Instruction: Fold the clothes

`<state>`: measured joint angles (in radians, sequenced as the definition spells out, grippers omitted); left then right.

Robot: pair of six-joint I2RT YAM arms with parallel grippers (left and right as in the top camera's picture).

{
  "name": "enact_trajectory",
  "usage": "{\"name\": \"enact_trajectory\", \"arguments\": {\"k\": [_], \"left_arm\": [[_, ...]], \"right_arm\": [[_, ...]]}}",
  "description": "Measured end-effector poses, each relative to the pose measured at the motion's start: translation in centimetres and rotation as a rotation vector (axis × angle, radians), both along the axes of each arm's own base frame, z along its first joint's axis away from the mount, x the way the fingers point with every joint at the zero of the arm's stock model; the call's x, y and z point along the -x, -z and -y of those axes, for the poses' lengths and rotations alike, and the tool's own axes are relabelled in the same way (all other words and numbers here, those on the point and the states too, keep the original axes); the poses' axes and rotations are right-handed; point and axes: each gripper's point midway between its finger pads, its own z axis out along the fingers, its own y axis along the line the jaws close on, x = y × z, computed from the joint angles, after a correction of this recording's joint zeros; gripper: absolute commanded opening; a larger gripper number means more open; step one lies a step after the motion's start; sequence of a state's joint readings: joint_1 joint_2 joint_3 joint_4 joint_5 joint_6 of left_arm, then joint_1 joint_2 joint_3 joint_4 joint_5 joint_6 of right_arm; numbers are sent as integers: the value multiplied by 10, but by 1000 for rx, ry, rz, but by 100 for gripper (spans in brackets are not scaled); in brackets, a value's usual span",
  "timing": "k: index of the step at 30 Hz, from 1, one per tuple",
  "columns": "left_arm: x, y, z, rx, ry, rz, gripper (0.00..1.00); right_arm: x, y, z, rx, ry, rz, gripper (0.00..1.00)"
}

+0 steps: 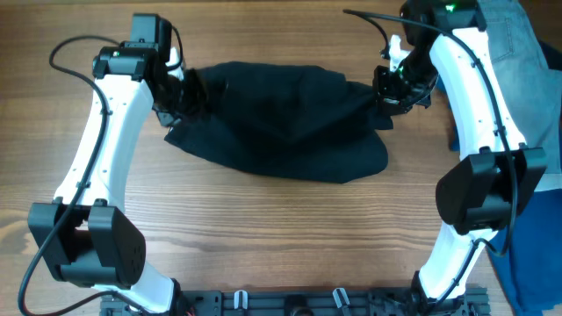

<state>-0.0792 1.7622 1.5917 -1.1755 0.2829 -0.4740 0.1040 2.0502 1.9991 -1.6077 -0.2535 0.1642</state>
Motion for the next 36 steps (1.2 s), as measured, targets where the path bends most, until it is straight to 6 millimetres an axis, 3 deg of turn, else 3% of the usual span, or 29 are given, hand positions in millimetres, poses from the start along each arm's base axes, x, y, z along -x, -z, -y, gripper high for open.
{"name": "enact_trajectory", "arguments": {"k": [7, 13, 20, 21, 23, 24, 26, 28, 30, 33, 34, 36], "left_arm": [[30, 5, -3, -11, -1, -127, 4], [33, 5, -9, -11, -18, -147, 4], [45, 7, -11, -18, -21, -196, 4], [46, 8, -11, -18, -21, -200, 4], [46, 8, -11, -18, -21, -202, 4], [46, 8, -11, -18, -21, -202, 4], [46, 8, -11, -18, -21, -202, 4], [46, 9, -12, -22, -21, -202, 4], [46, 9, -12, -23, -22, -201, 4], [46, 9, -13, -30, -23, -201, 4], [46, 9, -14, -34, -23, -201, 4], [46, 9, -14, -37, -23, -201, 4]], "right_arm": [[1, 1, 0, 0, 4, -5, 4], [1, 1, -3, 1, -1, -5, 4], [17, 8, -37, 5, -96, -34, 4], [21, 12, -43, 8, -113, -47, 8], [28, 17, -50, 13, -124, -69, 36], [31, 19, -51, 14, -123, -80, 33], [33, 23, -51, 14, -112, -96, 6], [36, 26, -49, 19, -100, -113, 5], [38, 28, -48, 21, -97, -124, 16], [39, 29, -48, 24, -90, -131, 22], [41, 28, -47, 25, -90, -138, 100], [42, 28, -47, 28, -84, -144, 100]]}}
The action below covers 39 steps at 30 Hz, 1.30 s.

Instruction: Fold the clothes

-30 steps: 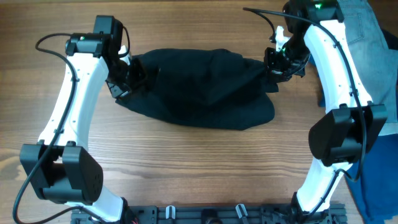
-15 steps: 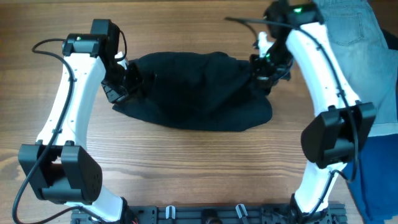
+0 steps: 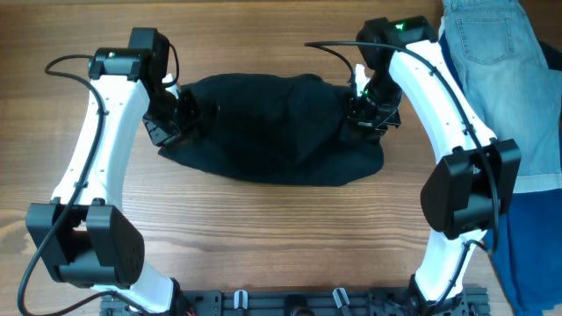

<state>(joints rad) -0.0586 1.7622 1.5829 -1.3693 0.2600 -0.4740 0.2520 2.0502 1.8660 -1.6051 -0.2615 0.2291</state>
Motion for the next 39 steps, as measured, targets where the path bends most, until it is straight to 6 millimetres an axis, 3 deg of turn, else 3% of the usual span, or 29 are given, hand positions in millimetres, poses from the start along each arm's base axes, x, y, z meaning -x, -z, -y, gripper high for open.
{"name": "enact_trajectory", "arguments": {"k": [2, 3, 8, 13, 15, 18, 19, 20, 27, 33, 36, 38, 39], "left_arm": [[0, 0, 0, 0, 0, 0, 5], [0, 0, 0, 0, 0, 0, 9], [0, 0, 0, 0, -3, -1, 9], [0, 1, 0, 0, -3, -3, 9], [0, 1, 0, 0, -3, -3, 9], [1, 1, 0, -1, -2, -3, 23], [1, 1, 0, -1, -3, -3, 11], [1, 1, 0, -2, -4, -4, 6], [2, 1, -1, -8, -3, -11, 4], [4, 1, -1, -8, -3, -17, 5], [6, 1, -2, -9, -3, -26, 15], [8, 1, -2, -9, -6, -34, 15], [9, 1, -2, -10, -4, -40, 35]], "right_arm": [[-1, 2, 1, 8, 0, 4, 100], [-9, 5, 3, 24, -2, 42, 100], [-54, 13, 15, 92, 48, 220, 100], [-80, 13, 30, 148, 102, 321, 100], [-79, 13, 34, 170, 128, 313, 100], [-75, 14, 38, 198, 179, 295, 100], [-76, 14, 39, 204, 194, 297, 100], [-78, 14, 42, 211, 221, 300, 100], [-86, 13, 59, 221, 331, 307, 100], [-86, 13, 58, 215, 337, 303, 100], [-84, 13, 58, 217, 336, 296, 100], [-83, 13, 58, 219, 336, 292, 100], [-83, 13, 58, 218, 336, 292, 100]]}}
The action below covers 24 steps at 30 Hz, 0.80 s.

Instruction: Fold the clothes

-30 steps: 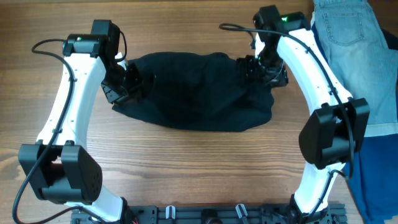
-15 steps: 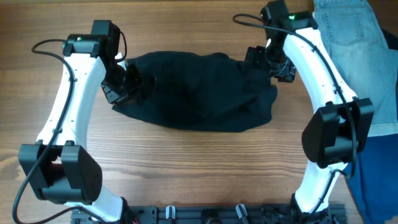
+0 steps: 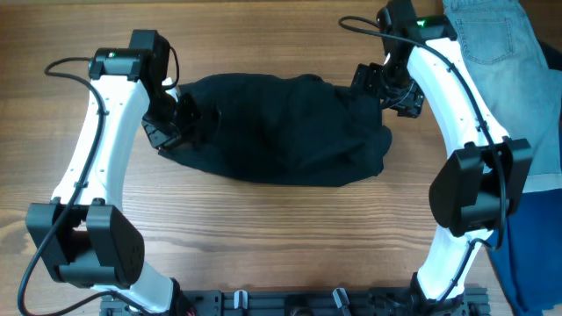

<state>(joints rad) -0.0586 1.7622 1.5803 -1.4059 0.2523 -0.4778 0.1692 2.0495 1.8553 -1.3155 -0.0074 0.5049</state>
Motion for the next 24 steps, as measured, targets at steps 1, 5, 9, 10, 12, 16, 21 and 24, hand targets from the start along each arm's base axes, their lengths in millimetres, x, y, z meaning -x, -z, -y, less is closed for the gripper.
{"name": "enact_trajectory", "arguments": {"k": [1, 5, 9, 10, 12, 16, 21, 24], "left_arm": [[1, 0, 0, 0, 0, -4, 47], [8, 0, 0, -2, -3, -32, 67], [22, -1, -1, -5, 1, -91, 100], [24, -2, -1, -6, 0, -100, 83], [26, -2, -1, -6, -3, -108, 36], [26, -2, -1, -6, 0, -110, 34], [0, 4, -11, -66, 2, 1, 36], [-36, 8, -16, -80, -10, 143, 36]], "right_arm": [[0, 0, 0, 0, 0, 0, 100], [0, 0, -1, -3, 0, -1, 100], [0, 0, -1, -4, 0, -1, 100], [0, 0, -1, -5, 0, 0, 100], [0, 0, -1, -8, -1, 1, 100], [-2, 0, -3, -17, -2, 7, 100], [-7, -2, -17, -90, -62, 30, 100], [-7, -3, -25, -137, -106, 30, 100]]}}
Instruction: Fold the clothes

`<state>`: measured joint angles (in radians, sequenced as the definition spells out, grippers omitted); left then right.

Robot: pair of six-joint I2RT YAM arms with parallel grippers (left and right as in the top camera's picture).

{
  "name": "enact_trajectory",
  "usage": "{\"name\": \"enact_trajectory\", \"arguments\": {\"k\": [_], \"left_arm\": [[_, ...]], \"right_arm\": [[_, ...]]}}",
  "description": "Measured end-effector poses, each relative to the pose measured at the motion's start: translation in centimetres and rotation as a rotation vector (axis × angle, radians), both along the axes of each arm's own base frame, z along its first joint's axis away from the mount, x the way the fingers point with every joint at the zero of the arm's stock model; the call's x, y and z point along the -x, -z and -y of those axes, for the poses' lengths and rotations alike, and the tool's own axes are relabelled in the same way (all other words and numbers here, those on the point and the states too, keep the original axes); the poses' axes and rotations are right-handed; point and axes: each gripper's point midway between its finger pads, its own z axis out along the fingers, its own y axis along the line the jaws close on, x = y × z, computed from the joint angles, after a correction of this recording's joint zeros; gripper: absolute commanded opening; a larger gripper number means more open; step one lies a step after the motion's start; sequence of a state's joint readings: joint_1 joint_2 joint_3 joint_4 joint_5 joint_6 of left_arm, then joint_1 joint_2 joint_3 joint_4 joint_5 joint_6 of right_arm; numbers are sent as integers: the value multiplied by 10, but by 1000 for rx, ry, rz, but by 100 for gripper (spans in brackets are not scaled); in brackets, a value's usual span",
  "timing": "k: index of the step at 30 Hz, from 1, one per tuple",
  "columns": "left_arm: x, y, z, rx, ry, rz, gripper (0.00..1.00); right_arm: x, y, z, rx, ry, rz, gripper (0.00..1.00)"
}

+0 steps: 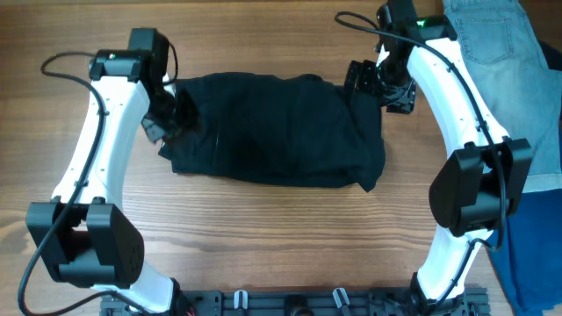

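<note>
A black garment (272,132) lies across the middle of the wooden table, spread into a rough rectangle with a rumpled top edge. My left gripper (172,117) is at its left edge, fingers buried in the dark cloth and apparently shut on it. My right gripper (365,82) is at the garment's upper right corner, also seemingly shut on the fabric. The fingertips of both are hard to make out against the black cloth.
Light blue jeans (492,44) lie at the back right, partly under the right arm. A dark blue cloth (537,246) covers the right edge of the table. A black rail (290,303) runs along the front edge.
The garment is flatter and squarer, with its lower left edge drawn in and straightened. My right gripper has shifted slightly left and back. The left gripper has barely moved.
Both grippers were at the garment's two ends, with the cloth mounded between them. Then my right gripper was further in and the garment was bunched narrower. Then it was back out to the right. Now the cloth lies stretched into a flatter rectangle.
</note>
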<state>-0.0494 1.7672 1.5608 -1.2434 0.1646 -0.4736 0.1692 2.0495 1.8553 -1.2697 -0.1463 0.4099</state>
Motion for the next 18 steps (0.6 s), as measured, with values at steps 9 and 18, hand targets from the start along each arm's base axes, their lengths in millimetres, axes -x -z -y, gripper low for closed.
{"name": "enact_trajectory", "arguments": {"k": [9, 18], "left_arm": [[-33, 92, -18, 21, -47, -119, 63], [-29, 133, -9, 78, -36, -209, 79]], "right_arm": [[20, -2, -13, -76, -141, -61, 100], [23, -2, -13, -80, -169, -65, 100]]}}
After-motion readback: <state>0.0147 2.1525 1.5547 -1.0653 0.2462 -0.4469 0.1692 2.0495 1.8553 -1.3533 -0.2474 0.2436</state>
